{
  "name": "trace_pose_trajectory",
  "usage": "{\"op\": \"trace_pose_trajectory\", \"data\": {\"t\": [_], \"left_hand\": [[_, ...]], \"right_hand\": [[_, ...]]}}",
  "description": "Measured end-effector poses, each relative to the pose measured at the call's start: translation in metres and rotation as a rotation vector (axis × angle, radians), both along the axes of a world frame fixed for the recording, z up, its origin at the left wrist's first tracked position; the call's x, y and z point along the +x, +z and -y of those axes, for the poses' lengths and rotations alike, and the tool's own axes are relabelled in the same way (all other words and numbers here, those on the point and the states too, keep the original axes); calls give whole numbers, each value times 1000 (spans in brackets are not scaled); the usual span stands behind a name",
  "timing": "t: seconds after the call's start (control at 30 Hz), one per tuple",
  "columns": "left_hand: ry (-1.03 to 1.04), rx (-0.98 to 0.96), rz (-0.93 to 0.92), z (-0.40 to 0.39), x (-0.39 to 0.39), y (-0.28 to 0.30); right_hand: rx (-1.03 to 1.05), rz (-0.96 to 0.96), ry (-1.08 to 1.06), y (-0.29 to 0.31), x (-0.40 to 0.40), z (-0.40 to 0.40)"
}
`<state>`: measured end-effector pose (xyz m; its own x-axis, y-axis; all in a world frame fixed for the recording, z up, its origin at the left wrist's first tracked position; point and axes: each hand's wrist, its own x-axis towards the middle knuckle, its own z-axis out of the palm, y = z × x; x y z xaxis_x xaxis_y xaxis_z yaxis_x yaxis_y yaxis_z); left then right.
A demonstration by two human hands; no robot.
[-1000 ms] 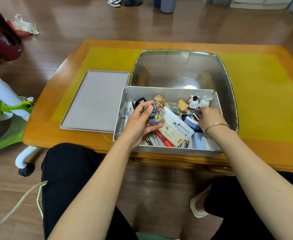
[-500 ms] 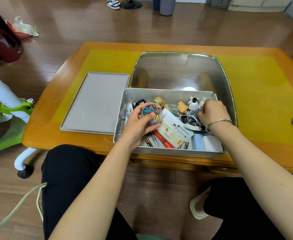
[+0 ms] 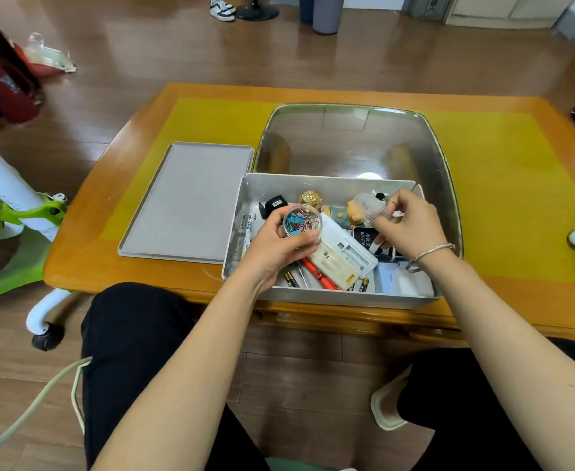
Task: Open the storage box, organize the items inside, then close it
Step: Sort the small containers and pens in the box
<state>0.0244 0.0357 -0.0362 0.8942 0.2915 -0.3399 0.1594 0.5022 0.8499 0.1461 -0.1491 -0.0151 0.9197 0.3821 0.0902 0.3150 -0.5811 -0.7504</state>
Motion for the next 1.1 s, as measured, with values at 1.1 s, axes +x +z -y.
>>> {"op": "trace_pose_trajectory", "data": {"t": [1.1], "left_hand": [[-56, 100, 52, 0, 0, -4]], "right_hand": [[107, 73, 367, -5, -38, -46]]}}
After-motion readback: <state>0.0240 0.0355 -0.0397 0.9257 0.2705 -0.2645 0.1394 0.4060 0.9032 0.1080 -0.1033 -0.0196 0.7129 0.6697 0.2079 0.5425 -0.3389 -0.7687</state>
